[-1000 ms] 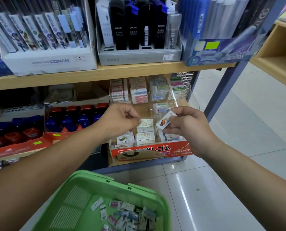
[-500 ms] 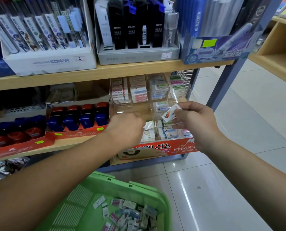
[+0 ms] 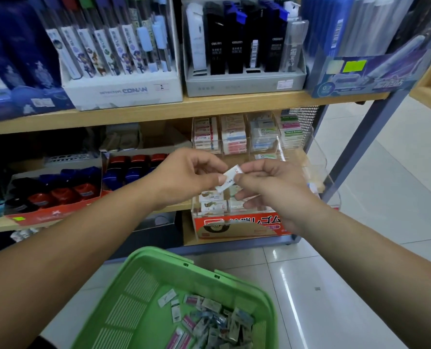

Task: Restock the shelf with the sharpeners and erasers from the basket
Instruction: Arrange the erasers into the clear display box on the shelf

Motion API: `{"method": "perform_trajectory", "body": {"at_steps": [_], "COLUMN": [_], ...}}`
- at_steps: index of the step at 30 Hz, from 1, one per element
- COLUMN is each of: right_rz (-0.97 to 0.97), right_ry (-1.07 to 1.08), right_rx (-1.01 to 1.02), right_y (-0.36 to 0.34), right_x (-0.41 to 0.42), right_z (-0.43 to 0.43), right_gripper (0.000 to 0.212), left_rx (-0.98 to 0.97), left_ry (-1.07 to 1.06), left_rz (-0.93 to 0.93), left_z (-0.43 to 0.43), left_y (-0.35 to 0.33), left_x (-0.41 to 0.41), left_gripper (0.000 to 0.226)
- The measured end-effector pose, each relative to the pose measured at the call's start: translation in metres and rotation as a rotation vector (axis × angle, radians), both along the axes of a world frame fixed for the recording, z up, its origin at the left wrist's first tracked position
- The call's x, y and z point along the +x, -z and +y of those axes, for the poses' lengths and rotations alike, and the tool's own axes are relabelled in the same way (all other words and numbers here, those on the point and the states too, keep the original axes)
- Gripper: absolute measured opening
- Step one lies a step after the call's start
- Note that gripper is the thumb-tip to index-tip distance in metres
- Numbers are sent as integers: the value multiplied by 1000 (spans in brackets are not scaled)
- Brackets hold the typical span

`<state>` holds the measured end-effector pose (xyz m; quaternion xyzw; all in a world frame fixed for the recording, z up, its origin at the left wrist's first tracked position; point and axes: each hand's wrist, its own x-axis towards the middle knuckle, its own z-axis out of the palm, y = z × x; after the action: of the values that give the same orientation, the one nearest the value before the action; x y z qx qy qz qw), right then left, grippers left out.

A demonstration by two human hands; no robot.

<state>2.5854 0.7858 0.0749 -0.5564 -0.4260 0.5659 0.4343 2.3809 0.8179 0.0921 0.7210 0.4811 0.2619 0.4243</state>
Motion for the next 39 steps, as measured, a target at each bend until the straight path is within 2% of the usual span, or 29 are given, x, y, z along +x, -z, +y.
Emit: {"method": "perform_trajectory", "body": {"at_steps": [3, 6, 13, 19, 23, 28, 30, 34, 37, 39], "right_rz": [-142, -287, -337, -362, -411, -347, -380, -678, -1007, -1162], "right_ry": [8, 21, -68, -98, -169, -423, -572, -929, -1233, -1344], "right_rx": [51, 127, 136, 152, 186, 219, 204, 167, 66, 4], "right_y": [3, 6, 10, 11, 4, -3, 3, 47, 103, 141], "right_x": [-9, -11, -6, -3, -4, -12, -18, -37, -45, -50], "right_z": [4, 8, 4, 0, -11, -49, -67, -102, -126, -139], "right_gripper": [16, 9, 11, 5, 3, 7, 9, 13, 43, 59], "left_rx": [-23, 48, 37, -55, 65, 293, 243, -5, -169, -267], "left_ry": [-46, -3, 155, 124, 35, -181, -229, -77, -40, -74], "left_rz": [7, 272, 565, 485, 385, 303, 281, 469, 519, 527], "left_z": [-1, 1, 17, 17, -3, -64, -93, -136, -168, -189], "left_y": [8, 21, 33, 38, 28, 25, 37, 96, 157, 195], "left_x": [-19, -27, -15, -12, -26, -59, -69, -84, -91, -94], "left_gripper": [18, 14, 18, 37, 36, 11, 5, 18, 19, 24]}}
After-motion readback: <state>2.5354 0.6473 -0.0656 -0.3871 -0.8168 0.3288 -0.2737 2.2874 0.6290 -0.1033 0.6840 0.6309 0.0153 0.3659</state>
